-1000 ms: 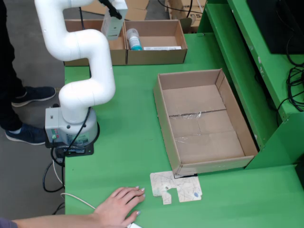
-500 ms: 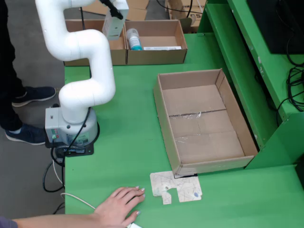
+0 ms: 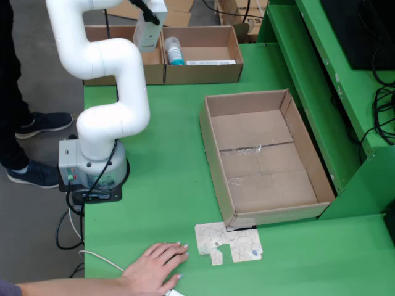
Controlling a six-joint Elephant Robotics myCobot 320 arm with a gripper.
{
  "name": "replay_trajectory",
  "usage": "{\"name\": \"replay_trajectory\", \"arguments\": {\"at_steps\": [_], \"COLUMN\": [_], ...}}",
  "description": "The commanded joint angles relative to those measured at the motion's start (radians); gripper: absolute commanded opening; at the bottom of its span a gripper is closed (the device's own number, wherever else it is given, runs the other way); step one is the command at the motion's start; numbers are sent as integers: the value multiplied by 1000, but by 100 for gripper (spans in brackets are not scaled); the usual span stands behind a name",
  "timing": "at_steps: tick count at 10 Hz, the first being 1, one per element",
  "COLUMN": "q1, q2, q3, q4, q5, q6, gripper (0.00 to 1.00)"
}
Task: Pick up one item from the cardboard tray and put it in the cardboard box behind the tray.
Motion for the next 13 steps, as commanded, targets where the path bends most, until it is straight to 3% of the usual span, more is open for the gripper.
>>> {"name": "replay_trajectory", "arguments": {"at_steps": [1,2,12,13], "q1": [3,3,3,3], "q2": [20,20,20,20], "q3": [21,21,21,21], "q4": [19,19,18,18], "q5": [-18,-18,-18,-18], "q6": [-5,-5,-5,-5], "gripper": [0,0,100,100]}}
